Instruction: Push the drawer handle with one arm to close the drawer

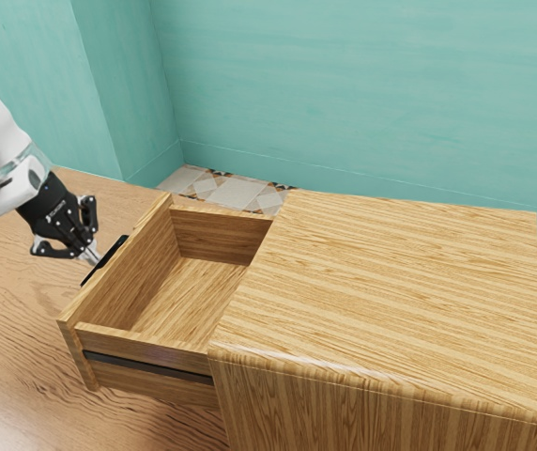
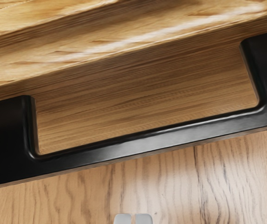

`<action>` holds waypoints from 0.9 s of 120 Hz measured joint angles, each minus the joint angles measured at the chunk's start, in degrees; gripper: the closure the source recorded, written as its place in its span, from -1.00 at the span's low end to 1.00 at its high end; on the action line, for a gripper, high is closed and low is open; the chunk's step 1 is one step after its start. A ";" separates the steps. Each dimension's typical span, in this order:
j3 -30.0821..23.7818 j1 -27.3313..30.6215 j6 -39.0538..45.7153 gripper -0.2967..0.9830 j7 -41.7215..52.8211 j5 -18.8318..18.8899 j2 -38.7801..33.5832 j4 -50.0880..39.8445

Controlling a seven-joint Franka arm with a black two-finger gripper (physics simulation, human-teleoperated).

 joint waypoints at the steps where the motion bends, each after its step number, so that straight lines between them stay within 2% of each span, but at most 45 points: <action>1: -0.06 0.03 0.01 0.69 -0.03 -0.12 0.02 0.00; 43: -4.14 2.19 0.11 0.69 -1.14 -4.75 -1.14 -1.51; 108: -11.92 2.76 2.32 0.69 -2.00 -11.89 3.16 -0.41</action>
